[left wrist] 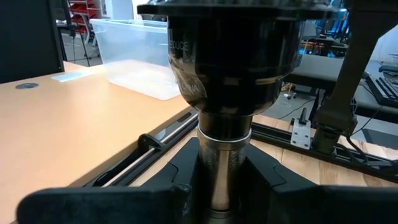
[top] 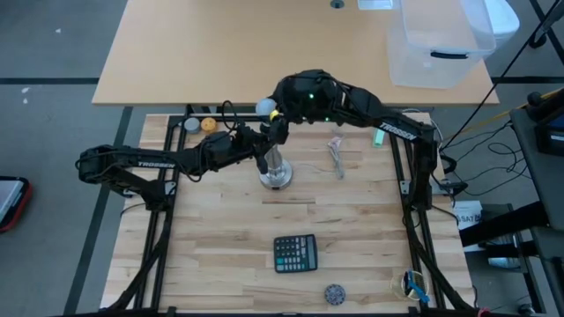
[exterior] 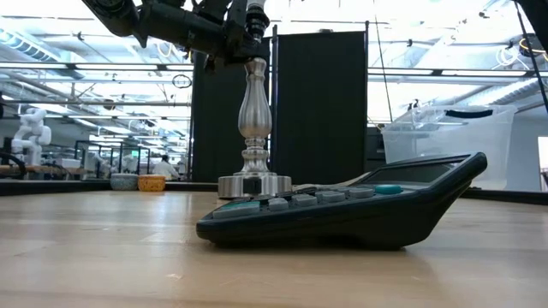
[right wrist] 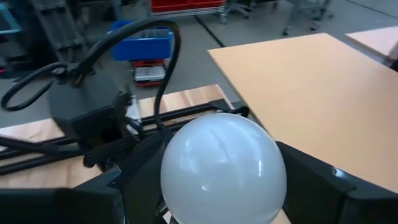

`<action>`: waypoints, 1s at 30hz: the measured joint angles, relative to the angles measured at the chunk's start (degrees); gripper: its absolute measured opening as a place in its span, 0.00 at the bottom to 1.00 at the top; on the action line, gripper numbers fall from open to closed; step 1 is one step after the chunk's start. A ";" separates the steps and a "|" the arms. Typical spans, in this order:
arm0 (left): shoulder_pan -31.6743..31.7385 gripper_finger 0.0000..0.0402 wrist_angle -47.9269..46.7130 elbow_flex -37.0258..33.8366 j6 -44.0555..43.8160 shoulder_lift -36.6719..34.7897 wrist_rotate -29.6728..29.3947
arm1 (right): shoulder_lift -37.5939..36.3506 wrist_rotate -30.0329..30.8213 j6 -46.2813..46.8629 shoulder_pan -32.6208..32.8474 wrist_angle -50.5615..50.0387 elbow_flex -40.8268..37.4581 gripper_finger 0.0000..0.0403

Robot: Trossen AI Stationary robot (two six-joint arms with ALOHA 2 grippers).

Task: Screw lightbulb
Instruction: Insert the light bulb into the lamp

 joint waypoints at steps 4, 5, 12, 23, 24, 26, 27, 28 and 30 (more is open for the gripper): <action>0.00 0.18 0.00 0.00 0.09 -0.01 0.02 | 0.11 5.71 2.72 2.10 0.00 -0.07 0.68; 0.00 0.18 -0.04 0.00 0.12 -0.01 0.02 | 0.31 7.22 3.48 2.66 0.10 -0.07 0.68; 0.00 0.18 -0.23 -0.07 0.16 -0.01 0.17 | 1.72 18.41 10.75 6.36 0.52 0.07 0.68; -0.07 0.18 -0.57 -0.11 0.19 -0.06 -0.01 | 4.21 25.73 16.46 10.11 4.97 0.15 0.70; -0.07 0.18 -0.55 -0.11 0.21 -0.06 -0.03 | 4.16 25.70 15.77 10.13 4.95 0.15 0.70; -0.07 0.18 -0.52 -0.11 0.18 -0.05 -0.14 | 3.96 26.12 13.89 10.27 5.00 0.13 0.72; -0.07 0.18 -0.52 -0.11 0.18 -0.05 -0.17 | 3.87 26.27 12.81 10.36 4.97 0.09 0.73; -0.07 0.18 -0.52 -0.09 0.18 -0.03 -0.17 | 3.49 26.27 11.63 10.40 4.72 -0.01 0.74; -0.07 0.18 -0.52 -0.07 0.21 -0.03 -0.17 | 3.17 25.81 9.11 10.45 4.31 -0.07 0.75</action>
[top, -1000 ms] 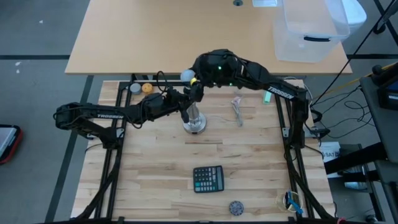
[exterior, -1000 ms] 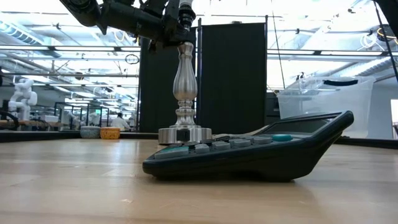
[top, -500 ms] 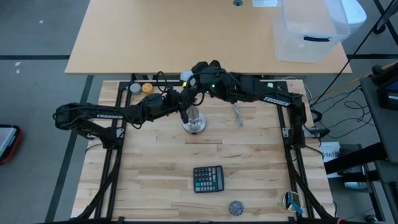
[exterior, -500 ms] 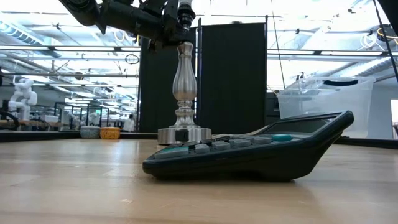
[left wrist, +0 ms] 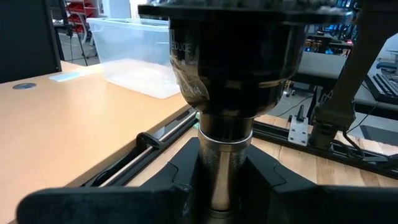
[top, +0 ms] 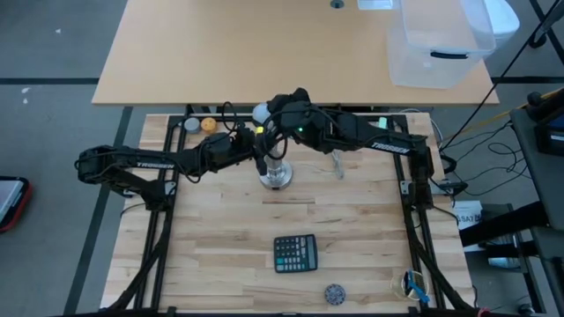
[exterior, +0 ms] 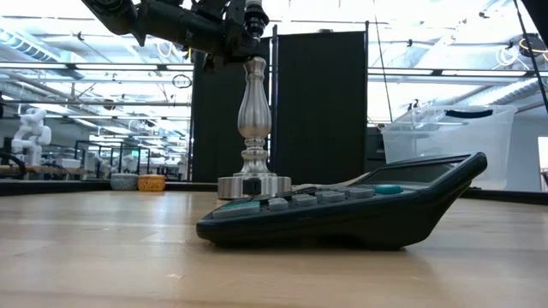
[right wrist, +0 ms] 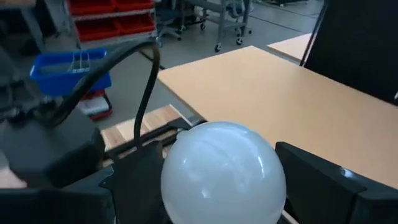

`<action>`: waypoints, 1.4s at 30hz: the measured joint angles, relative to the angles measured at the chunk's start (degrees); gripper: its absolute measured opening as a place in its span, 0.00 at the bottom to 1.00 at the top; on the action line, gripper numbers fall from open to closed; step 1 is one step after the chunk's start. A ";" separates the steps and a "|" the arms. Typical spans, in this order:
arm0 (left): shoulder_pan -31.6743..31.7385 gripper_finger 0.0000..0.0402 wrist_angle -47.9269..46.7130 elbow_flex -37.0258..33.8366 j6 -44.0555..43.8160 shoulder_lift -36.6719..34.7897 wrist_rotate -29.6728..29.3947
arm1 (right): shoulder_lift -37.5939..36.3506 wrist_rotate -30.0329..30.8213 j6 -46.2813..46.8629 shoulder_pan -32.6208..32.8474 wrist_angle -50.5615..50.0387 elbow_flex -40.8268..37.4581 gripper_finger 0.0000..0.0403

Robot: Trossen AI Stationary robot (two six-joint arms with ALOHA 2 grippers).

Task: Screw lightbulb
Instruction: Insert the light bulb into the lamp

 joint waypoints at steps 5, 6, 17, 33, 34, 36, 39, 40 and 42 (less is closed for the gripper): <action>-0.04 0.18 0.03 0.04 0.01 0.02 0.04 | -1.19 -1.24 -6.60 0.00 -1.18 -0.14 0.81; -0.04 0.18 0.02 0.04 0.04 0.02 0.04 | -1.37 -1.89 -7.53 -0.03 -1.30 -0.14 0.82; 0.17 0.18 0.49 0.20 -0.77 0.07 -0.70 | -2.98 -9.18 -17.73 -1.84 0.87 -0.01 0.88; 0.13 0.18 0.17 0.11 -0.44 0.05 -0.24 | -5.44 -27.70 -31.52 -8.70 1.47 -0.01 0.88; 0.11 0.18 0.14 0.11 -0.45 0.04 -0.24 | -5.44 -30.05 -31.22 -9.58 1.11 -0.01 0.88; 0.11 0.18 0.16 0.11 -0.44 0.04 -0.22 | -5.44 -34.19 -30.39 -11.21 0.17 -0.01 0.88; 0.11 0.18 0.15 0.11 -0.44 0.04 -0.20 | -5.44 -36.95 -30.71 -12.90 -1.33 -0.01 0.88; 0.11 0.18 0.15 0.11 -0.44 0.04 -0.20 | -5.40 -37.58 -30.96 -13.30 -1.57 -0.01 0.88; 0.11 0.18 0.13 0.11 -0.66 0.04 -0.20 | -5.34 -40.84 -31.20 -14.36 -1.80 -0.01 0.88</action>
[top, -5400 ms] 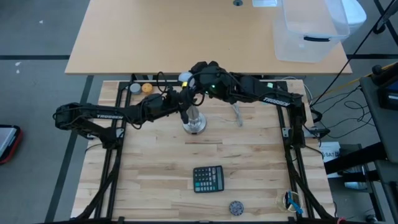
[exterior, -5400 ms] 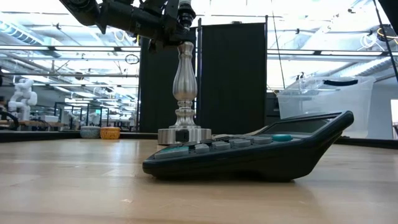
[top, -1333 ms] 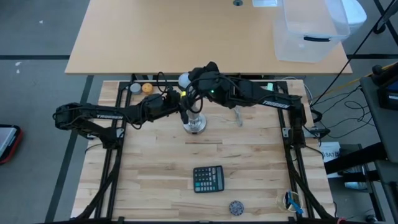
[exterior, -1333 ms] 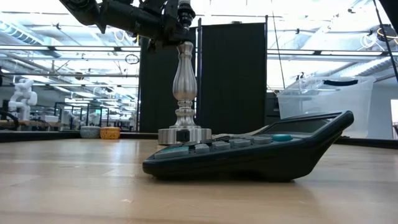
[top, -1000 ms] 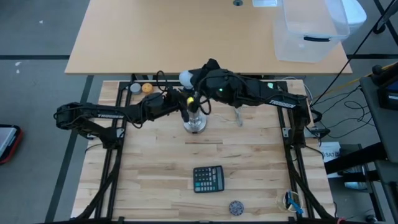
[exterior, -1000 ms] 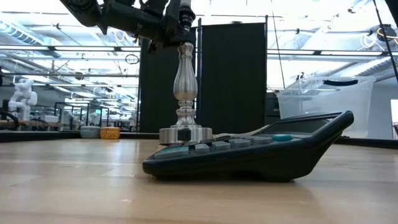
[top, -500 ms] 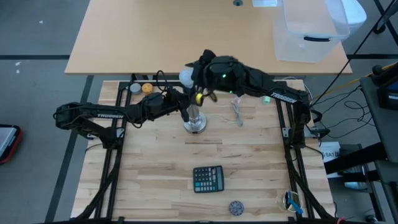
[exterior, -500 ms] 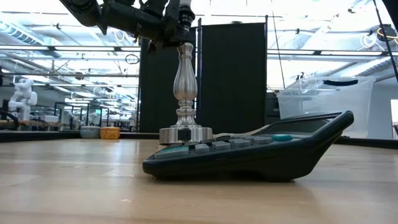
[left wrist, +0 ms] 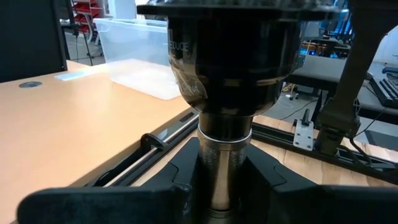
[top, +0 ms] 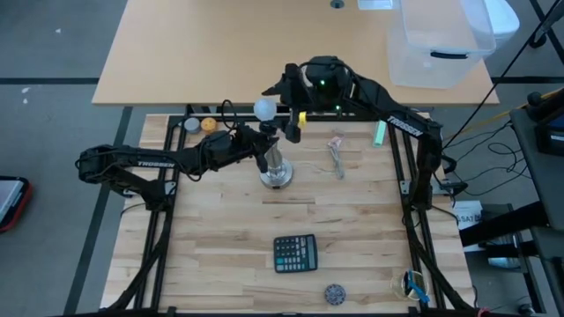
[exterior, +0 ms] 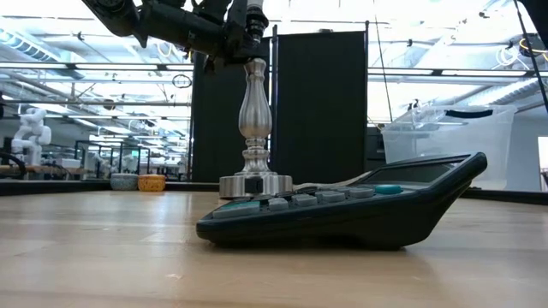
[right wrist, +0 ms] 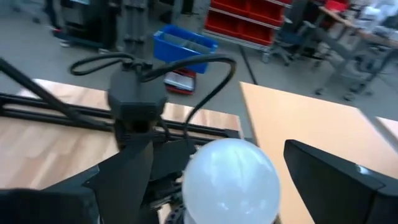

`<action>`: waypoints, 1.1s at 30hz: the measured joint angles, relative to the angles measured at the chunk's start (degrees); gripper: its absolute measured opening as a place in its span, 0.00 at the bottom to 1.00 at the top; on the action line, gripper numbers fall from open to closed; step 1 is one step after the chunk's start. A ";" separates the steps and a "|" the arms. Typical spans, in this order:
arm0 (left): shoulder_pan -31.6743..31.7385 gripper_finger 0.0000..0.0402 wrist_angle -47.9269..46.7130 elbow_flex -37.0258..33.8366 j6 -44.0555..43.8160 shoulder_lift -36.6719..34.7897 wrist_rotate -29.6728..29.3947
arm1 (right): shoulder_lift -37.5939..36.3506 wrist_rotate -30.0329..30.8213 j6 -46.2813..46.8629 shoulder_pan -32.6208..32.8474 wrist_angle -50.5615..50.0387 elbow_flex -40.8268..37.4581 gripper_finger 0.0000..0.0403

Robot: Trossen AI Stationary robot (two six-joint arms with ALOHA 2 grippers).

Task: Screw lightbulb
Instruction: Insert the light bulb into the lamp

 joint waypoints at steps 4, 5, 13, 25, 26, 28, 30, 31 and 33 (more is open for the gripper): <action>0.00 0.18 -0.07 0.00 -0.27 0.00 -0.02 | 0.43 -7.36 -0.54 -1.83 0.09 0.05 0.88; 0.00 0.18 -0.05 0.00 -0.28 0.00 -0.02 | 0.60 -8.46 -0.75 -2.21 0.03 0.07 0.88; -0.04 0.18 -0.11 -0.03 -0.46 -0.02 0.02 | 2.68 -13.88 -2.49 -4.52 0.67 0.11 0.88; -0.02 0.18 -0.13 -0.04 -0.81 -0.02 0.09 | 3.24 -15.30 -2.35 -4.94 -0.55 0.02 0.83; -0.04 0.18 -0.13 -0.04 -0.78 -0.02 0.09 | 3.22 -15.15 -2.27 -4.94 -0.55 0.02 0.81; -0.04 0.18 -0.13 -0.04 -0.78 -0.02 0.13 | 3.22 -14.91 -1.45 -4.94 -0.44 0.02 0.77; -0.04 0.18 -0.13 -0.04 -0.80 -0.02 0.13 | 3.22 -14.89 -0.45 -4.96 -0.48 0.02 0.72; -0.04 0.18 -0.13 -0.04 -0.82 -0.02 0.13 | 3.22 -14.82 0.07 -4.95 -0.46 0.02 0.70; -0.04 0.18 -0.15 -0.04 -0.80 -0.01 0.13 | 3.22 -14.57 1.53 -4.94 -0.40 0.02 0.66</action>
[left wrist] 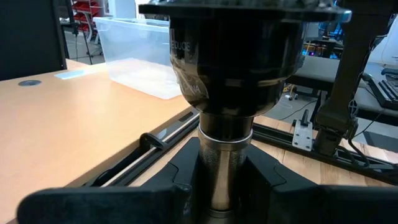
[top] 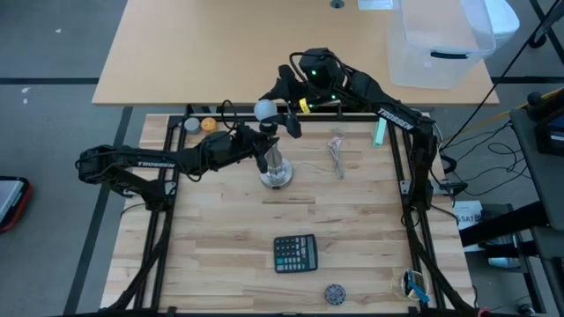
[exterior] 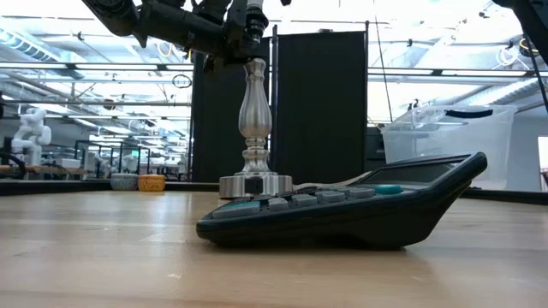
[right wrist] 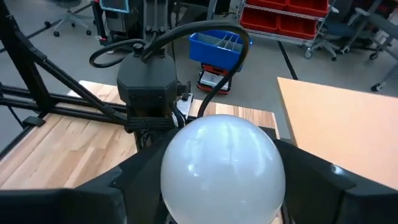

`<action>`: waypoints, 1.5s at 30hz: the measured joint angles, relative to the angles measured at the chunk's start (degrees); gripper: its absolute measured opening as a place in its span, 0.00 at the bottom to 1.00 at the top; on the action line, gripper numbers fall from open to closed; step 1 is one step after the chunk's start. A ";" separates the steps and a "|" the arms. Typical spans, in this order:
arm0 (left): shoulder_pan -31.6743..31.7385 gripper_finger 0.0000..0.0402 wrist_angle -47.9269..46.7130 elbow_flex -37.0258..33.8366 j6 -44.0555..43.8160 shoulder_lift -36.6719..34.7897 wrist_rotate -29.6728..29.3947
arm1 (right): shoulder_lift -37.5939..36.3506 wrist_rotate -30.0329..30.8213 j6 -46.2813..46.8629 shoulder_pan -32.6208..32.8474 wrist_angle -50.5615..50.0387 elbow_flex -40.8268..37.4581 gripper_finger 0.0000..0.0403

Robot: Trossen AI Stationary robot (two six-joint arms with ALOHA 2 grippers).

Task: Screw lightbulb
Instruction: Insert the light bulb into the lamp

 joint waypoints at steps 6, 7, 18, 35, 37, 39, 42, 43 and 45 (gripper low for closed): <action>0.02 0.18 0.01 0.00 -0.07 -0.01 -0.02 | -0.07 4.30 3.65 0.84 -0.34 0.09 0.66; 0.00 0.18 0.01 0.00 -0.05 -0.01 -0.02 | -0.09 5.02 4.49 1.06 -0.34 0.09 0.66; 0.00 0.18 -0.03 0.00 0.12 -0.01 -0.06 | -0.17 18.42 12.51 5.32 -0.42 0.11 0.66; 0.26 0.18 0.28 0.04 1.44 -0.01 -0.15 | 0.54 50.90 31.94 15.39 -0.40 0.00 0.67; 0.28 0.18 0.05 -0.02 1.42 -0.01 -0.20 | 0.80 51.48 34.01 15.79 0.45 0.00 0.66; 0.28 0.18 0.02 -0.04 1.43 -0.01 -0.45 | 1.78 51.69 36.37 16.41 1.44 0.20 0.67; 0.28 0.18 -0.03 -0.13 1.51 -0.06 -0.63 | 2.99 52.72 39.32 17.31 3.82 0.28 0.69; 0.26 0.18 -0.05 -0.11 1.53 -0.06 -0.68 | 3.07 52.78 39.96 17.58 4.06 0.28 0.69; 0.26 0.18 -0.14 -0.13 1.57 -0.08 -0.77 | 3.39 52.72 40.16 17.96 4.64 0.25 0.70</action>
